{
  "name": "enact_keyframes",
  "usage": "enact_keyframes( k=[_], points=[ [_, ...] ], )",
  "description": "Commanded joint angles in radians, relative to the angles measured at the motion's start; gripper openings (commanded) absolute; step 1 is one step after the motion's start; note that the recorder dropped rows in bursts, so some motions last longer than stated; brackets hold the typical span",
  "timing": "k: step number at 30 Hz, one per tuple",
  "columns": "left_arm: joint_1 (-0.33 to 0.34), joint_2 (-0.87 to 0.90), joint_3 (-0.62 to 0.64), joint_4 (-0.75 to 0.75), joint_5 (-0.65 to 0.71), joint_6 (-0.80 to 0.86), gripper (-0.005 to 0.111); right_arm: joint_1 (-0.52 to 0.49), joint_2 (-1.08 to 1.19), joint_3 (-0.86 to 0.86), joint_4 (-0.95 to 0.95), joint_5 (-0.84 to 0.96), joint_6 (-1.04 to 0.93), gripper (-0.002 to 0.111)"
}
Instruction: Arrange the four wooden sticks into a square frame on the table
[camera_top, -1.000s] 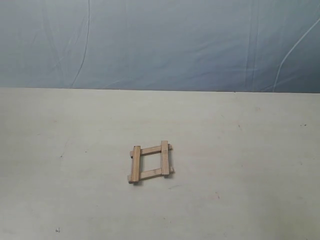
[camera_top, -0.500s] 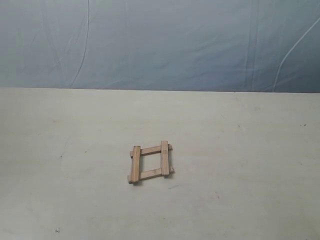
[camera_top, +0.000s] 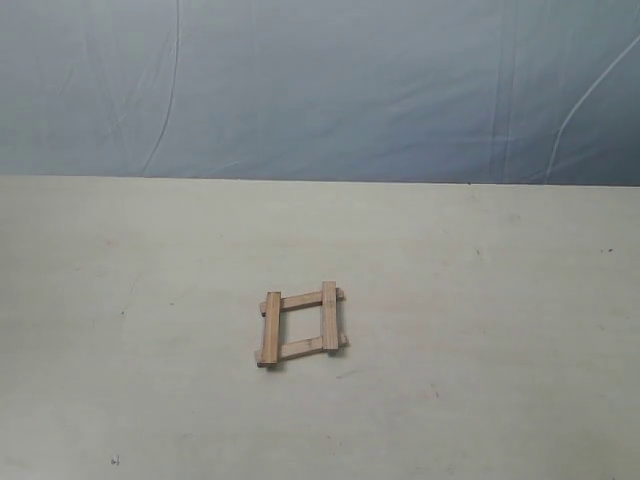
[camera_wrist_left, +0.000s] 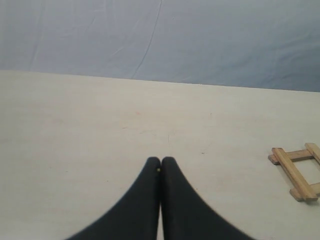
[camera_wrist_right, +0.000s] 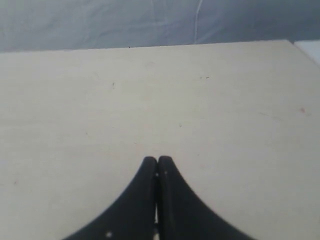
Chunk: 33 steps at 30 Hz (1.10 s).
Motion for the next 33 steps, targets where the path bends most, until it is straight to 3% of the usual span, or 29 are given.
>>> enact_keyframes(
  k=[1,33],
  points=[
    [0.003,-0.005,0.002,0.000,0.005,0.001,0.000,-0.010,-0.007,0.000,0.059,-0.015,-0.140,-0.001],
    [0.003,-0.005,0.002,0.000,0.001,0.001,0.000,-0.010,-0.007,0.000,0.060,-0.016,-0.072,-0.001]
  ],
)
